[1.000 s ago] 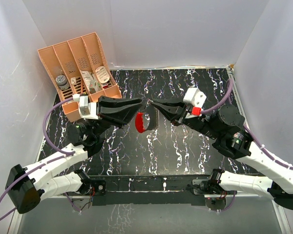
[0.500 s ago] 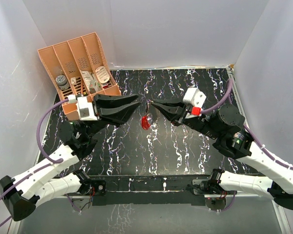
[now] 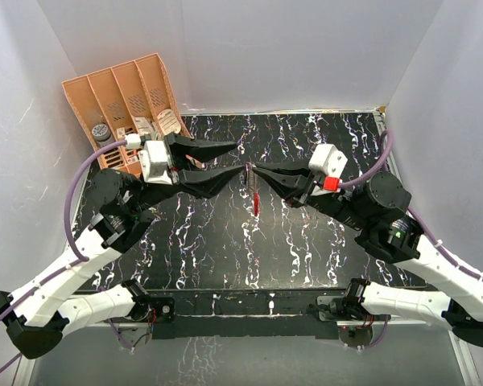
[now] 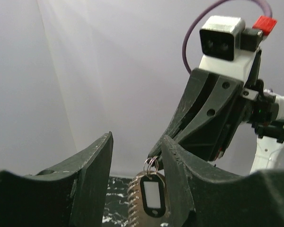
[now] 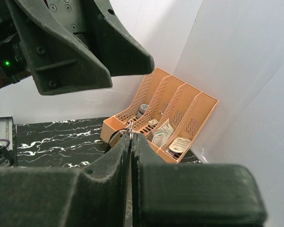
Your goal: Remove the keys from the keyring
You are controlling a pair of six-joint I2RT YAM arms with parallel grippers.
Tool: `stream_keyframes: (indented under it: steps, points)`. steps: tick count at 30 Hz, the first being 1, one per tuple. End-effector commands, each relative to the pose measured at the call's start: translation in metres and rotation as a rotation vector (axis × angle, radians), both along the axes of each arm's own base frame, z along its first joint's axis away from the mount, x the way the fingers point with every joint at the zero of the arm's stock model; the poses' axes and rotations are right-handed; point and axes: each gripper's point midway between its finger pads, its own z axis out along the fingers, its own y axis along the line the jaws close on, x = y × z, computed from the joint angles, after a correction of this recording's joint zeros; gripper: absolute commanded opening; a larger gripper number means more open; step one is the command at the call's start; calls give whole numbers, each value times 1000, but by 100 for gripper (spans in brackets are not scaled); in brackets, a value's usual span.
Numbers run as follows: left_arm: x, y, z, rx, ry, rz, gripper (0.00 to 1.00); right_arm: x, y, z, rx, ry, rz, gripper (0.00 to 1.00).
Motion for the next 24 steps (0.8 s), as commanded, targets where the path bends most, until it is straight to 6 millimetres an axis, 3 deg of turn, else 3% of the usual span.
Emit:
stream_keyframes:
  steps: [1, 5, 12, 24]
  points:
    - [-16, -3, -10, 144, -62, -48, 46, -12, -20, 41, 89, -73, -4, 0]
    - [-27, -1, -19, 209, -104, -82, 43, -13, -20, 40, 84, -72, 1, 0]
    - [-22, -5, -20, 207, -106, -75, 32, -13, -18, 37, 81, -65, 10, 0]
    - [-11, 4, -8, 105, -110, 14, 31, -15, -18, 35, 76, -60, 22, 0]
